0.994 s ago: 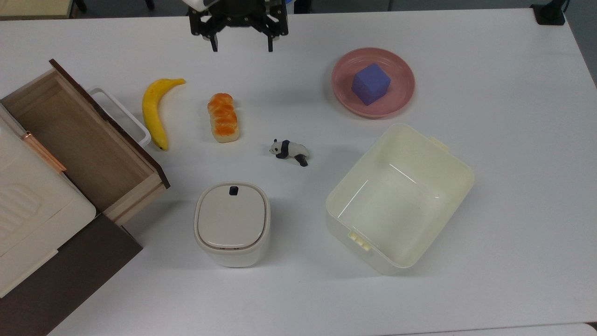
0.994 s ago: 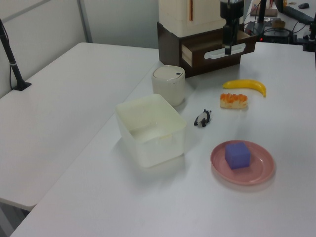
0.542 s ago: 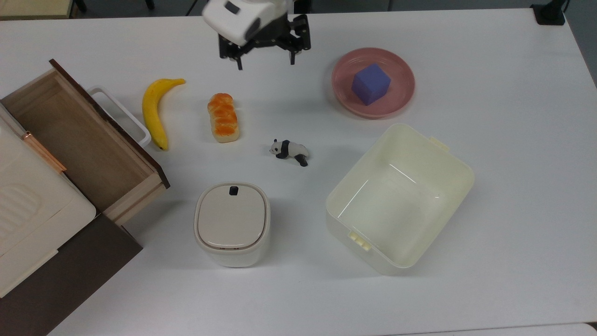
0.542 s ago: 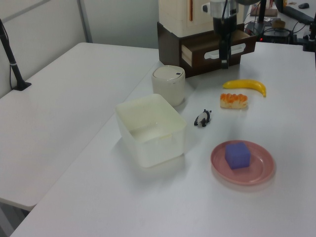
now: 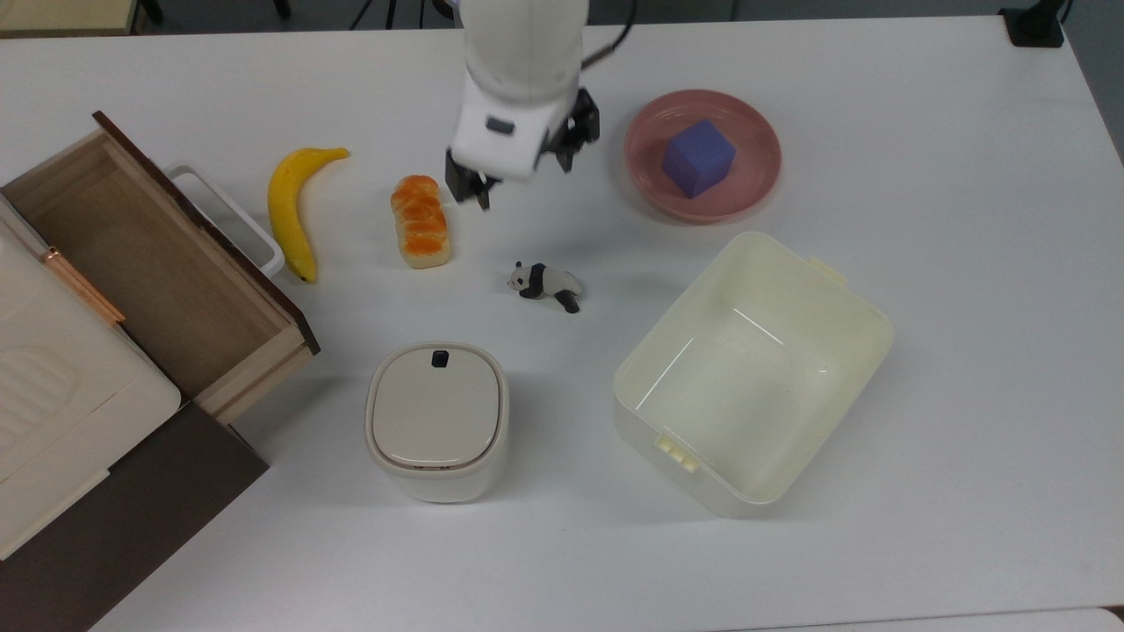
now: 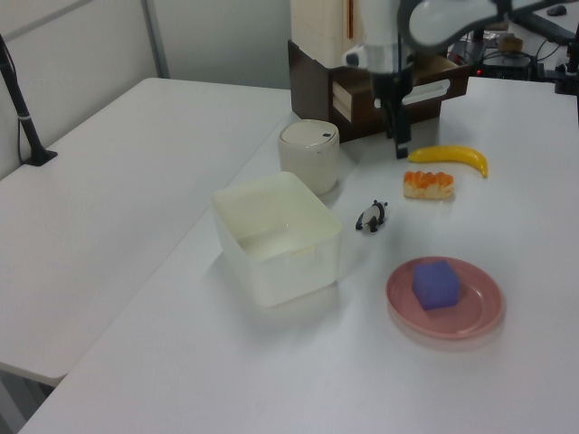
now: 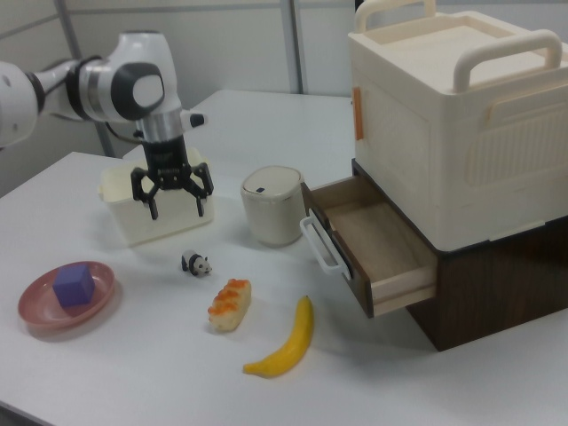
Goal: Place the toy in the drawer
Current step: 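Lower the open gripper over the panda toy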
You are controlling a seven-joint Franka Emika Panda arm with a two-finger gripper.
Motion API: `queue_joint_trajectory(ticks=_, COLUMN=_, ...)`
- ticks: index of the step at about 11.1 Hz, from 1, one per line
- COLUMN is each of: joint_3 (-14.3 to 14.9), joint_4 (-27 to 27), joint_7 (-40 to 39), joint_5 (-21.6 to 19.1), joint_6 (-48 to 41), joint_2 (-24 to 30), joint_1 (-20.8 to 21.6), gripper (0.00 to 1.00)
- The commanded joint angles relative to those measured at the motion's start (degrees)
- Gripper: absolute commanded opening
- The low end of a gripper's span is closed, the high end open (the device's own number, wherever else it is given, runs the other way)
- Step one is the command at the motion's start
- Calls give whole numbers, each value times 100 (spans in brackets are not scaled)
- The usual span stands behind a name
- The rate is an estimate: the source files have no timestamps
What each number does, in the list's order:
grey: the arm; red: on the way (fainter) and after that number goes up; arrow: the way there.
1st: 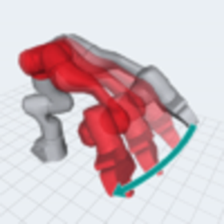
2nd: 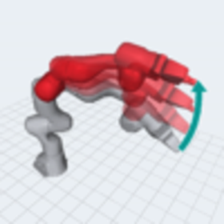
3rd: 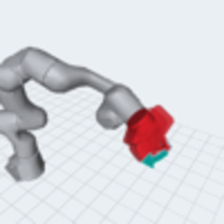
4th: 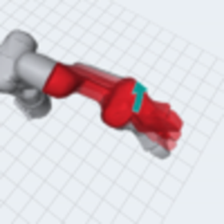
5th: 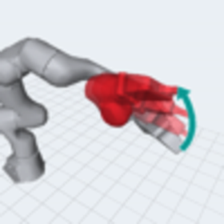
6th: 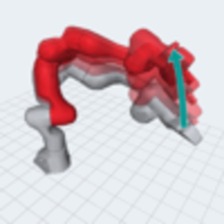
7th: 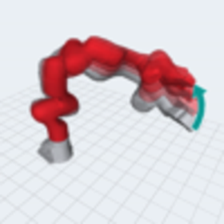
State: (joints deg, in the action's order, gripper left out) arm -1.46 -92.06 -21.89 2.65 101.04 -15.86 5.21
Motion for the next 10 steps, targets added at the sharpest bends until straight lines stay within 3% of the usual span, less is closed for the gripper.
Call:
queue_joint_trajectory(ticks=1, joint_3=58, joint_4=-206, joint_7=-132, joint_5=699, joint_6=748, joint_2=-426, joint_1=348, gripper=100)
queue_joint_trajectory(ticks=5, joint_3=58, joint_4=-294, joint_7=-220, joint_5=1132, joint_6=1286, joint_2=-883, joint_1=524, gripper=100)
queue_joint_trajectory(ticks=6, joint_3=58, joint_4=-303, joint_7=-220, joint_5=1141, joint_6=1287, joint_2=-919, joint_1=533, gripper=91)
queue_joint_trajectory(ticks=9, joint_3=58, joint_4=-295, joint_7=-185, joint_5=1141, joint_6=1287, joint_2=-1042, joint_1=577, gripper=47)
queue_joint_trajectory(ticks=10, joint_3=58, joint_4=-303, joint_7=-193, joint_5=1141, joint_6=1287, joint_2=-1042, joint_1=569, gripper=40)
